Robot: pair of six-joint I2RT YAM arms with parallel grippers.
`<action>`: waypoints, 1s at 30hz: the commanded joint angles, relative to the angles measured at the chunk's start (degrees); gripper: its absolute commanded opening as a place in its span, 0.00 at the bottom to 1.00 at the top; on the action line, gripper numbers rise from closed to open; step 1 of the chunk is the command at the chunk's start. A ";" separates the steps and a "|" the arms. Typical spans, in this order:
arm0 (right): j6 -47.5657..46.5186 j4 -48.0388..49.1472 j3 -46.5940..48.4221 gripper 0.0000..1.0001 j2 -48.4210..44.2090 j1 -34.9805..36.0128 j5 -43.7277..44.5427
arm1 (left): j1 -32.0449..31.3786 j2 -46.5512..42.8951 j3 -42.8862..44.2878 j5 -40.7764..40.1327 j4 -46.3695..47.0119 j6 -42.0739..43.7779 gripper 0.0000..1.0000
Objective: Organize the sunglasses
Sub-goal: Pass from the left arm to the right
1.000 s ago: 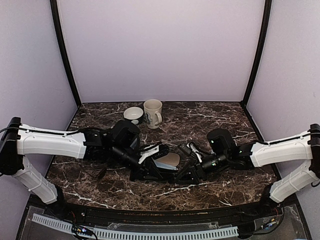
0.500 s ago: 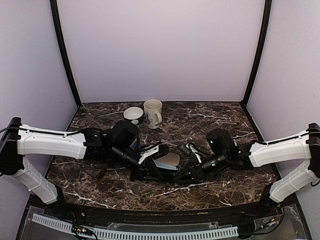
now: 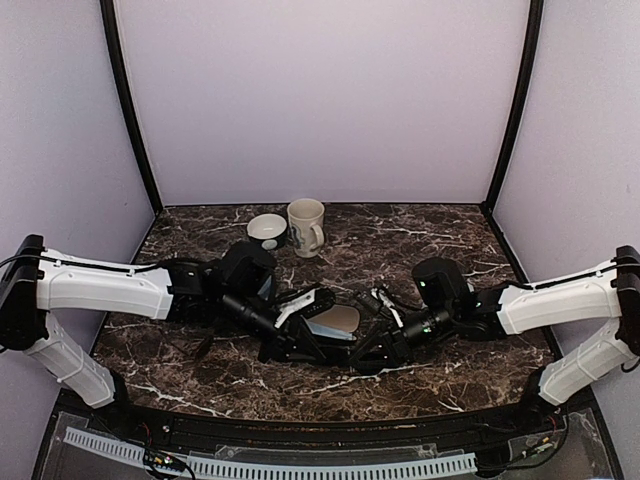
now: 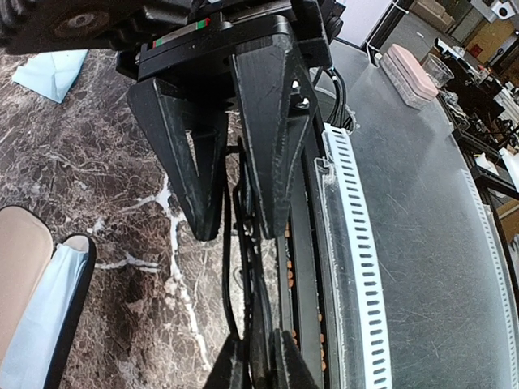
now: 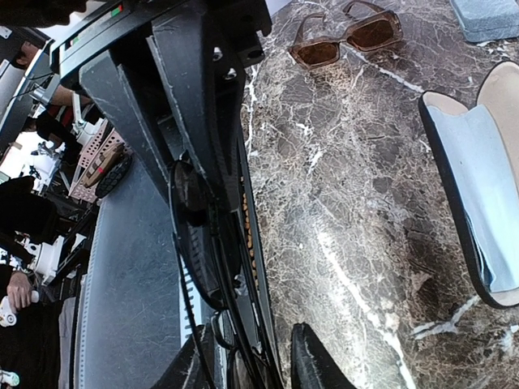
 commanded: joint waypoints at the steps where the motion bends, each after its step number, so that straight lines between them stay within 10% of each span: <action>1: 0.17 1.16 1.27 0.31 0.06 0.40 -0.98 | 0.51 -1.88 -1.35 1.23 3.07 -0.62 0.05; 30: -2.74 -5.11 2.52 0.20 -0.61 0.23 -0.15 | 0.69 -0.59 -3.14 -0.99 5.98 -3.98 0.35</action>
